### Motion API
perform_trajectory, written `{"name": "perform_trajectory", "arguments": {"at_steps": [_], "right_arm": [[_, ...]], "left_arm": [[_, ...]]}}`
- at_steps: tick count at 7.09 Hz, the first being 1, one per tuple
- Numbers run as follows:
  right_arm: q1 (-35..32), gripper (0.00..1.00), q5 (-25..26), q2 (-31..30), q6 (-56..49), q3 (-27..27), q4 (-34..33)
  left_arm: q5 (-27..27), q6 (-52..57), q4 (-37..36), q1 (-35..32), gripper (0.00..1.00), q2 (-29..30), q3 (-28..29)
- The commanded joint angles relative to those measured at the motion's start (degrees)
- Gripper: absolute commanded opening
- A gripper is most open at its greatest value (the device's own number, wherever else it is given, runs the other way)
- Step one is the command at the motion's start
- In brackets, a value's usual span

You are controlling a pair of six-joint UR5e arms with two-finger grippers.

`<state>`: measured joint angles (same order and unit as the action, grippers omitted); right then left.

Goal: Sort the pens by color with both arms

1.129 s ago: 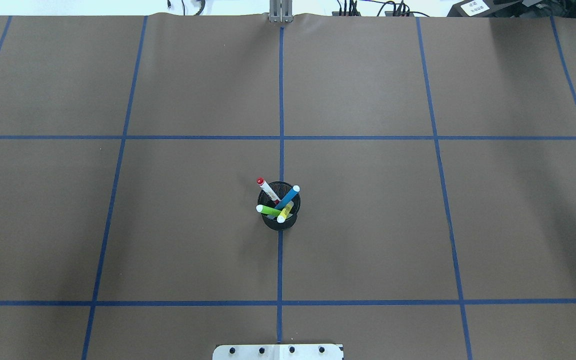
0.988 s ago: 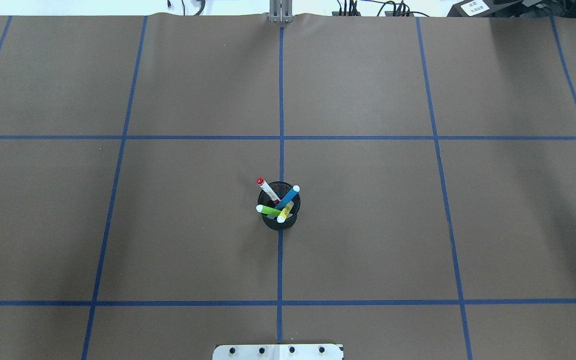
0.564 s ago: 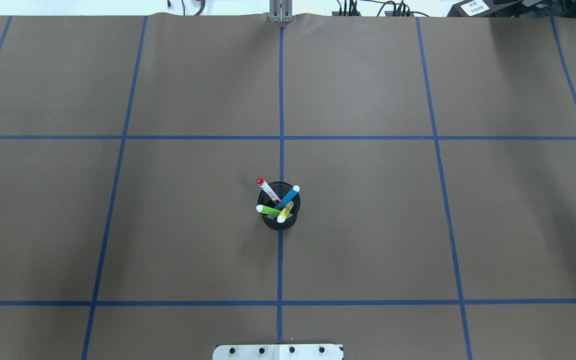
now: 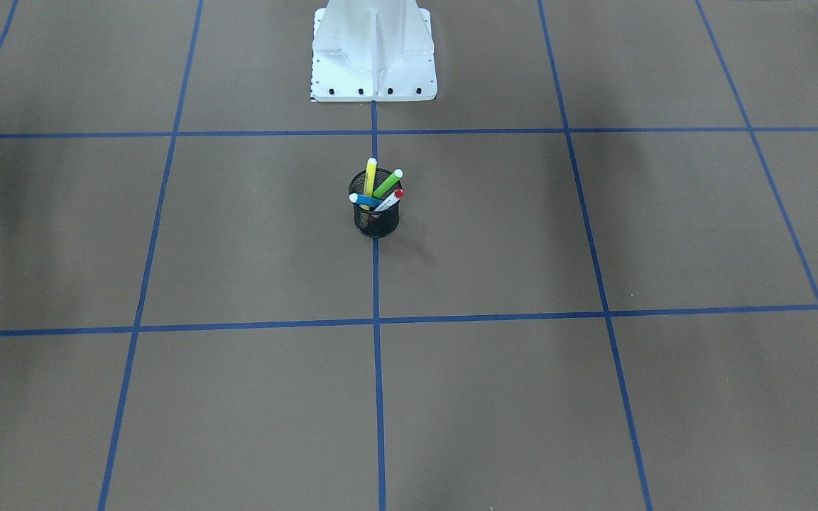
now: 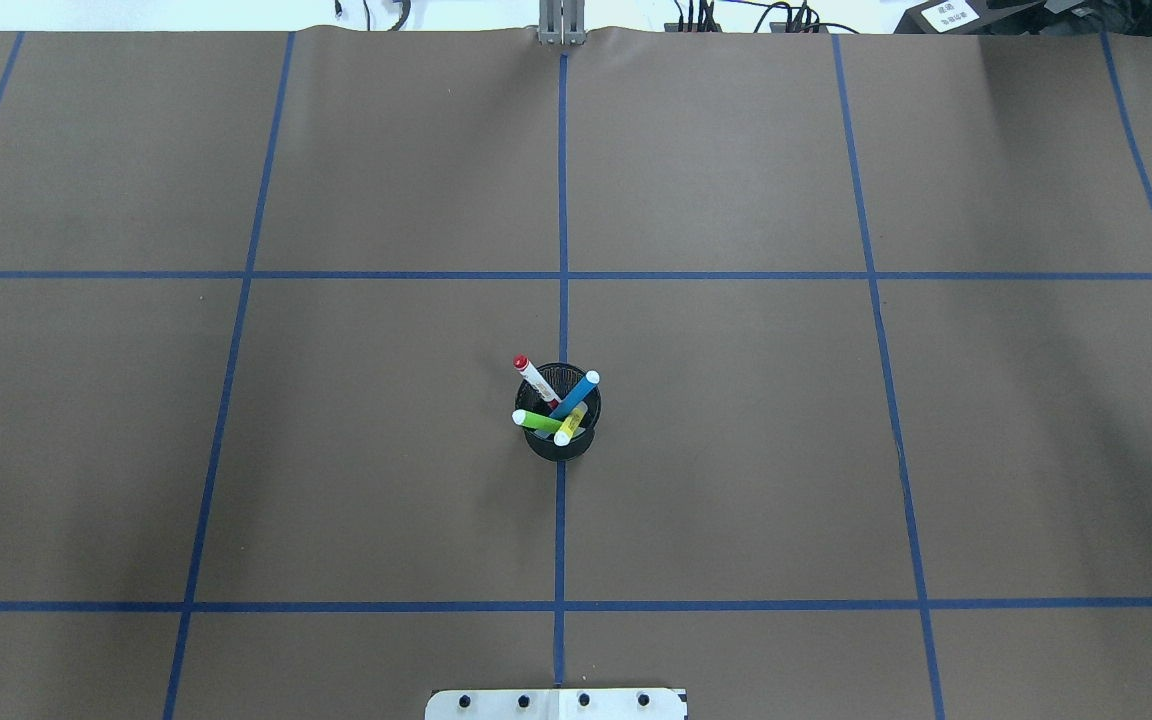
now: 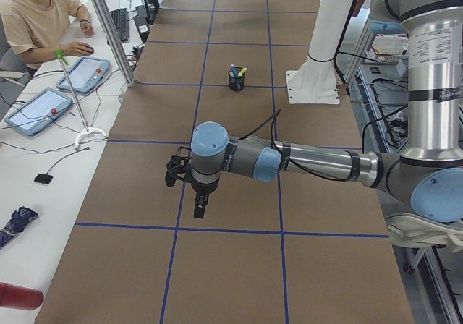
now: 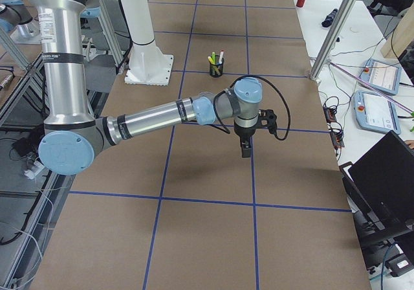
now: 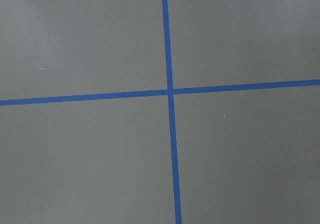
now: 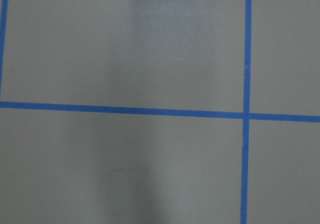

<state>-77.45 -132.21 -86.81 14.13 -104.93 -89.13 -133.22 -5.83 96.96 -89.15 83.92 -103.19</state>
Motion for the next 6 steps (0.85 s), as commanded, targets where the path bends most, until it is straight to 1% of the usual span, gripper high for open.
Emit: {"name": "perform_trajectory", "arguments": {"at_steps": [1, 2, 3, 4, 5, 6], "right_arm": [[2.21, 1.00, -0.24, 2.78, 2.02, -0.53, 0.88], [3.26, 1.00, -1.72, 5.13, 4.13, -0.80, 1.23], [4.58, 1.00, -3.39, 8.55, 8.41, -1.33, 1.24], [8.50, 1.00, -4.10, 12.50, 17.50, -2.29, 1.24], [12.72, 1.00, -3.59, 15.32, 26.21, -3.43, 1.24], [14.42, 1.00, -3.49, 16.92, 30.12, -3.96, 1.76]], "left_arm": [[-2.12, 0.12, 0.69, 0.03, 0.99, 1.32, 0.01], [-2.04, 0.03, 1.73, 0.03, 1.00, 1.42, 0.01], [-1.96, 0.03, 4.18, 0.03, 1.00, 1.33, 0.62], [-2.04, -0.14, 6.03, 0.11, 1.00, 0.89, 0.45], [-2.13, -0.23, 6.23, 0.38, 1.00, 0.98, 0.45], [-2.13, -1.02, 5.79, 2.90, 1.00, 3.50, 0.36]]}}
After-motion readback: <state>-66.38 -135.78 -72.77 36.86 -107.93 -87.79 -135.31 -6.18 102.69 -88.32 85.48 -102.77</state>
